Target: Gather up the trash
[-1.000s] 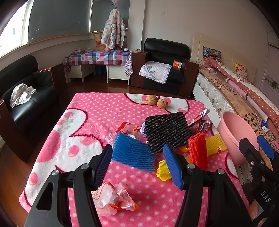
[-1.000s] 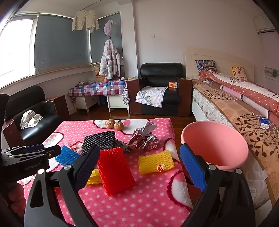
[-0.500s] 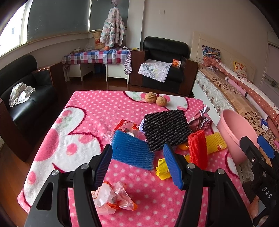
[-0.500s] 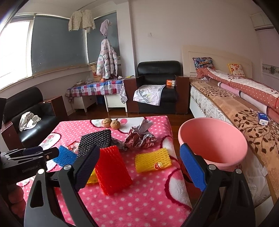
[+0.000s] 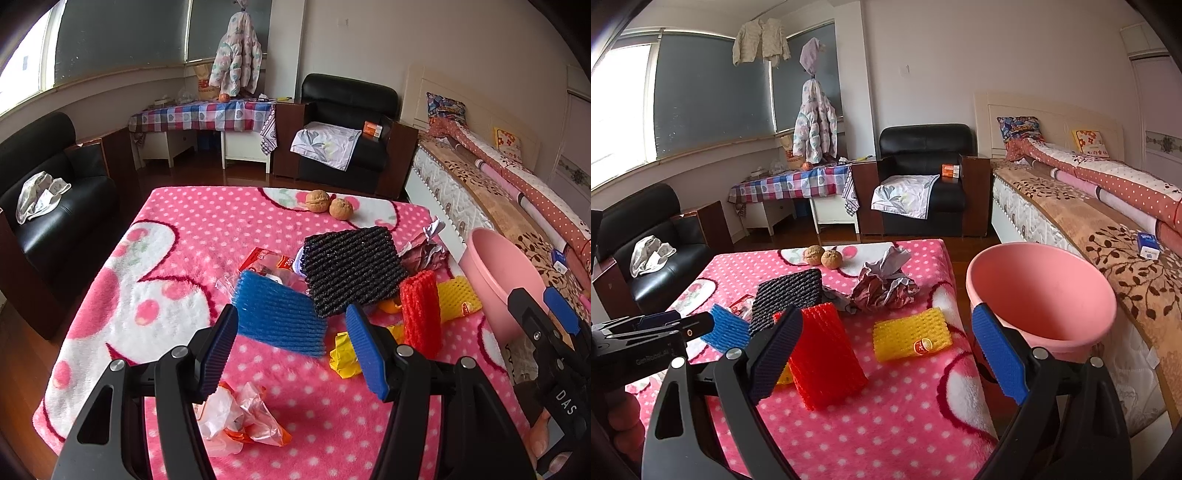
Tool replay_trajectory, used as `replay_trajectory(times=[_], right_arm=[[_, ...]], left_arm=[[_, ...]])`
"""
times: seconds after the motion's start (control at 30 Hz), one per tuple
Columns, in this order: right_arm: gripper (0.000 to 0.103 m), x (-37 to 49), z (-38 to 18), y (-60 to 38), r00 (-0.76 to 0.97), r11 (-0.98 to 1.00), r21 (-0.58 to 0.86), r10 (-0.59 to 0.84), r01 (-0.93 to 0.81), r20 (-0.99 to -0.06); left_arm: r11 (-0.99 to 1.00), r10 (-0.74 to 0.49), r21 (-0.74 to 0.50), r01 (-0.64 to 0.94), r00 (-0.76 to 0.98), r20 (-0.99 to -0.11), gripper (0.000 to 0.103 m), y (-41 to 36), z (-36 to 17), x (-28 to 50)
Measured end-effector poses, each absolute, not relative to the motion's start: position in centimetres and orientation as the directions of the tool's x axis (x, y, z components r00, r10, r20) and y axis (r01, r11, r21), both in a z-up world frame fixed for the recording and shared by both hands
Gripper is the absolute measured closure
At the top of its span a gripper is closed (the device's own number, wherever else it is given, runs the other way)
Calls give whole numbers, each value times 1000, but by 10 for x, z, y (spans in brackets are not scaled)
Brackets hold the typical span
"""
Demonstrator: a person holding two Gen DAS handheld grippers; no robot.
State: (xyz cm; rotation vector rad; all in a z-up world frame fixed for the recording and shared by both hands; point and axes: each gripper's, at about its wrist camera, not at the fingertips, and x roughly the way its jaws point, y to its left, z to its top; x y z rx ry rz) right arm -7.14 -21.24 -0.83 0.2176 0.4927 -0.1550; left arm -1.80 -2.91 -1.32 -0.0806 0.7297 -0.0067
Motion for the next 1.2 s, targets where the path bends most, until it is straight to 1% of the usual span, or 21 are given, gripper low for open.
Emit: replay_trajectory(times=[0.23,0.33,0.6,0.8,1.03,1.2], right_arm=[[10,-70,-13,-214,863,965,173,-88,198,-498],[12,-67,-15,-214,858,965,176,-80,194,-507],[16,-64,-21,-207,851,976,175,-15,126,-525],[17,-62,-27,-199,841,981,176,26,83,-541],[18,-62,-29,-195,836,981,187,55,57,-546],[18,-57,-35,-190,823,980,194,81,36,-563]], left_arm=[[995,-68,-96,5,748,-660,43,-22,-12,-18],[993,-92,-118,20,756,-648,43,-17,-10,-18],[989,-121,-142,38,754,-645,43,3,-12,-24],[989,-113,-149,15,730,-674,43,21,-22,-28],[984,-158,-172,52,708,-688,43,43,-31,-46],[971,-194,-234,36,690,-697,43,48,-37,-40]])
